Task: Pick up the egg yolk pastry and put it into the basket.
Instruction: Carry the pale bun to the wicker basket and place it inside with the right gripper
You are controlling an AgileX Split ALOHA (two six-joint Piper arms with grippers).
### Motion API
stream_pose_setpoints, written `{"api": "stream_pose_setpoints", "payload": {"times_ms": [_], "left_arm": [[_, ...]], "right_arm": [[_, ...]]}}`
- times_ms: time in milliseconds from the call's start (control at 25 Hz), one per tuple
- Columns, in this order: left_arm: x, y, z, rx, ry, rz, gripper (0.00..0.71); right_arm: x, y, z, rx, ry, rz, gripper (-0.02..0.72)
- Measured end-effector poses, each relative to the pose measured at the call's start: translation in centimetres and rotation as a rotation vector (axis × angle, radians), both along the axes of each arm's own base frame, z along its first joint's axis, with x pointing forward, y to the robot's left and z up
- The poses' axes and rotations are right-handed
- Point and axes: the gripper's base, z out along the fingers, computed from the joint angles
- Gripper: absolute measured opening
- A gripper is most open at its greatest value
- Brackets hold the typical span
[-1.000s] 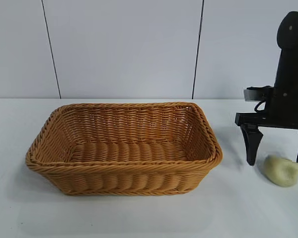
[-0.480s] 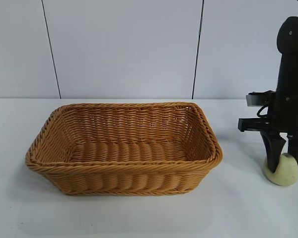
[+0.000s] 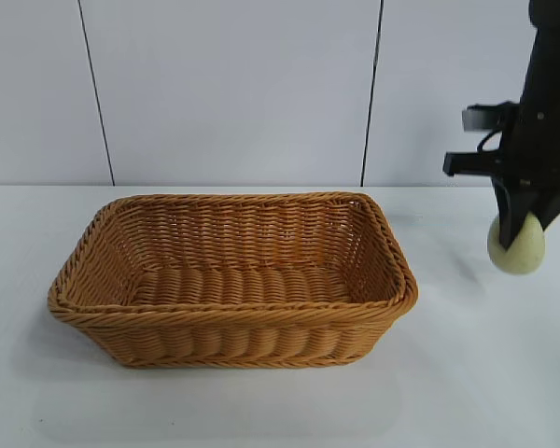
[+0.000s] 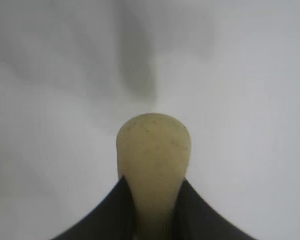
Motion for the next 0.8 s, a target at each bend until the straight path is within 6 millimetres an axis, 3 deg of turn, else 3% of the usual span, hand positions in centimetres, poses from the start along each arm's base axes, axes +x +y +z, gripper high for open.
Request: {"api": "stream_pose_setpoints", "payload": {"times_ms": [240, 440, 800], "left_arm": [[0.0, 0.0, 0.0, 0.0, 0.0, 0.0, 0.696], [0.0, 0.0, 0.0, 0.0, 0.0, 0.0, 0.696], [0.0, 0.0, 0.0, 0.0, 0.0, 0.0, 0.696]], "right_arm": [[1.4, 0.1, 5.0, 0.009, -0.167, 0.0, 0.107], [1.5, 1.0, 5.5, 0.013, -0.183, 0.02, 0.107], [-1.1, 12.5, 5.5, 0.048, -0.177, 0.266, 0.099]]}}
